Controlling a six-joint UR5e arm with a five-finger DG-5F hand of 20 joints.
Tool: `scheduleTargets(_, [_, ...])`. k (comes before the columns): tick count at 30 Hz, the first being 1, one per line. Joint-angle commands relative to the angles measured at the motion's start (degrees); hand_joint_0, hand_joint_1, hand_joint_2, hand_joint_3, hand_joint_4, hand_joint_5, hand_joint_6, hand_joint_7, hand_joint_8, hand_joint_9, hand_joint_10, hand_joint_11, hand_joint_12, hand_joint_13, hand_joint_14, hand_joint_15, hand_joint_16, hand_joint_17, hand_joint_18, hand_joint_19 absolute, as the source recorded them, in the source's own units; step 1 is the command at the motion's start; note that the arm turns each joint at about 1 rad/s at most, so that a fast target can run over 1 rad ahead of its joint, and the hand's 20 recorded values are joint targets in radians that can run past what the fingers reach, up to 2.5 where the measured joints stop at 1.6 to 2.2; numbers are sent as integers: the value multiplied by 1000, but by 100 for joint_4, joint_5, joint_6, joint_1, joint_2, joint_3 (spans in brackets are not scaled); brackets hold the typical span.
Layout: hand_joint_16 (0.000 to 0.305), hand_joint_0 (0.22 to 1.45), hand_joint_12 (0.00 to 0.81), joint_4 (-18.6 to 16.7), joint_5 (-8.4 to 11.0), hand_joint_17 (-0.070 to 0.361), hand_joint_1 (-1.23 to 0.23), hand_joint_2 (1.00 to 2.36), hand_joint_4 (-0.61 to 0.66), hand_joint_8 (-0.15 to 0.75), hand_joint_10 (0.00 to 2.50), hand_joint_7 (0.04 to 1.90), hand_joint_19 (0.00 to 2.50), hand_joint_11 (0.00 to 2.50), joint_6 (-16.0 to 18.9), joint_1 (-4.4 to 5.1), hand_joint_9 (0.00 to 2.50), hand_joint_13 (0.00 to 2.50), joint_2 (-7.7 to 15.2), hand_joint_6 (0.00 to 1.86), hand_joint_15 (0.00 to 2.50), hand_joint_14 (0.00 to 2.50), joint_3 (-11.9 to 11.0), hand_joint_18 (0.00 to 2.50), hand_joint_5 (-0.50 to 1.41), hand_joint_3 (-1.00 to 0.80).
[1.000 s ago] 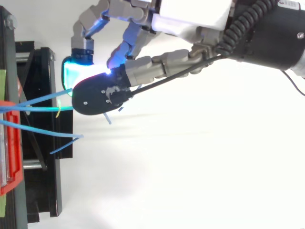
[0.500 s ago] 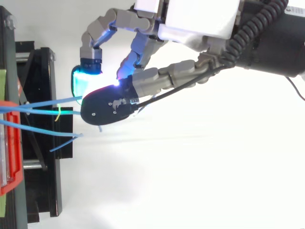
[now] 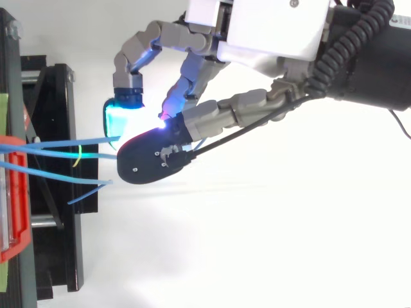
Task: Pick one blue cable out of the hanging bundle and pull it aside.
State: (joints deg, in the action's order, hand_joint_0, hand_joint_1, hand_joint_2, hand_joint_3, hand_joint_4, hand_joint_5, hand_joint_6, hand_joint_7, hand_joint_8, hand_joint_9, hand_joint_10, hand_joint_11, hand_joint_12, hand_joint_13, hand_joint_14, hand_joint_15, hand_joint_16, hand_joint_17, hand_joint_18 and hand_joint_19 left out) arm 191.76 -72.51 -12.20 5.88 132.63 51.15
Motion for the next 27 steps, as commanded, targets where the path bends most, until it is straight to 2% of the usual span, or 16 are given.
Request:
scheduleTargets(1, [43, 588, 289, 1, 9, 98, -697, 1018, 38, 283, 24, 988, 546, 856, 7, 10, 1234, 936, -1, 911, 511, 22, 0, 780, -88, -259])
scheduleTargets(7, [48, 585, 304, 45, 0, 107, -769, 1019, -45, 291, 22, 1039, 506, 814, 7, 10, 1281, 992, -1, 906, 494, 19, 0, 858, -55, -121])
scheduleTargets(18, [53, 588, 327, 81, 9, 120, -833, 1010, -141, 301, 21, 1070, 445, 587, 33, 28, 1184, 1001, -1, 890, 464, 17, 0, 931, -26, -42])
scheduleTargets(23, [53, 589, 335, 265, 0, 120, -843, 1007, -158, 301, 15, 1070, 427, 478, 402, 36, 1088, 946, -1, 884, 426, 15, 9, 903, -22, -38])
scheduleTargets(24, [53, 589, 338, 415, 0, 120, -844, 1007, -159, 304, 14, 1062, 420, 453, 552, 54, 1070, 918, -1, 884, 407, 15, 9, 890, -21, -38])
scheduleTargets(27, [53, 591, 346, 590, 0, 119, -850, 1006, -165, 302, 13, 1070, 407, 399, 649, 80, 1014, 860, -1, 881, 380, 14, 9, 855, -19, -34])
